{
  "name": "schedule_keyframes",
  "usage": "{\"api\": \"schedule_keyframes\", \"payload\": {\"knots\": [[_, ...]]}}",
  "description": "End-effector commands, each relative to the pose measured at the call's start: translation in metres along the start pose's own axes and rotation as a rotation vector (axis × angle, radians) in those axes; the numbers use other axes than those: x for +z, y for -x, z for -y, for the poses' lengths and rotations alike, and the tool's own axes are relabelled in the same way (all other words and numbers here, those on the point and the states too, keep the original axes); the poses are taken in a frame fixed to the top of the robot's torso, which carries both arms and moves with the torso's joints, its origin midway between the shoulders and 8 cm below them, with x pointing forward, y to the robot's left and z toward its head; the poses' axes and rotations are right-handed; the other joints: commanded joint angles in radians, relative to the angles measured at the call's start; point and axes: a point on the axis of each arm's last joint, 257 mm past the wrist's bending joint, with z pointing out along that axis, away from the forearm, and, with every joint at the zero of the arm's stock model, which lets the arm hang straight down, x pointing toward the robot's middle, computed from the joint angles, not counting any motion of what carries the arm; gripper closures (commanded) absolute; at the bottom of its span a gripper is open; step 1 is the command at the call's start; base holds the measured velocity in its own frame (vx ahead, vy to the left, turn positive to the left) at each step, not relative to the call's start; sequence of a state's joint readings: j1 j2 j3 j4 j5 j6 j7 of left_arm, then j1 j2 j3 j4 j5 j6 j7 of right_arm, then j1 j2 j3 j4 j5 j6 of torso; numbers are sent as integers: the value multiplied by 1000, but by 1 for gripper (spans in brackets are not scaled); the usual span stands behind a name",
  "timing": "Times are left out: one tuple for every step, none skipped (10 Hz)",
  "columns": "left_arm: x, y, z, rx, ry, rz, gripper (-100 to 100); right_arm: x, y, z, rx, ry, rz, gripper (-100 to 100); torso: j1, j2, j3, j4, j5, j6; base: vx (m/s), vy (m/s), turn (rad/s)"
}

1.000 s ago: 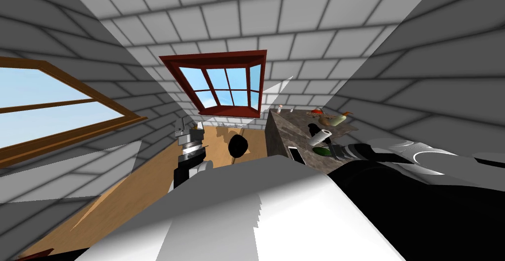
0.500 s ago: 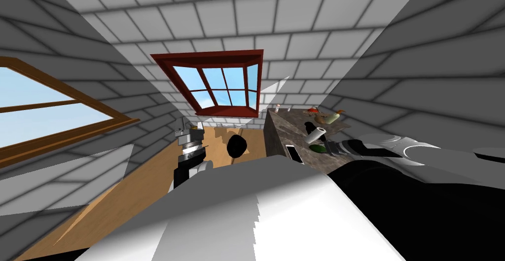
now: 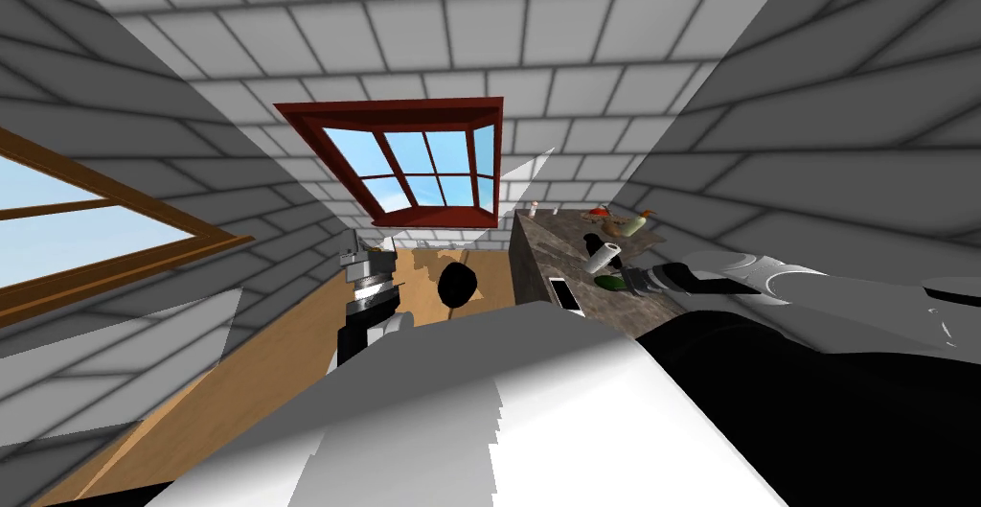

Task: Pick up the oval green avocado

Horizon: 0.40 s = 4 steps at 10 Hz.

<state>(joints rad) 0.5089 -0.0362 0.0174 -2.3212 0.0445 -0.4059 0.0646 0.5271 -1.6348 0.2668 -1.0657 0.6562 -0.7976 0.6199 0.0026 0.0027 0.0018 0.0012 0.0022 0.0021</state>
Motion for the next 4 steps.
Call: {"api": "schedule_keyframes", "payload": {"knots": [[0,0,0,0,0,0,0,1,11,10,-13,0,1,100,0,0,0,0,0,0,-21,-22,-103],[0,0,0,0,0,0,0,1,18,15,-23,0,2,100,0,0,0,0,0,0,-25,-20,-87],[0,0,0,0,0,0,0,2,14,11,-19,-1,2,100,0,1,0,0,0,0,-11,-8,-11],[0,0,0,0,0,0,0,2,15,12,-18,0,2,0,1,0,0,0,0,0,0,0,0]]}}
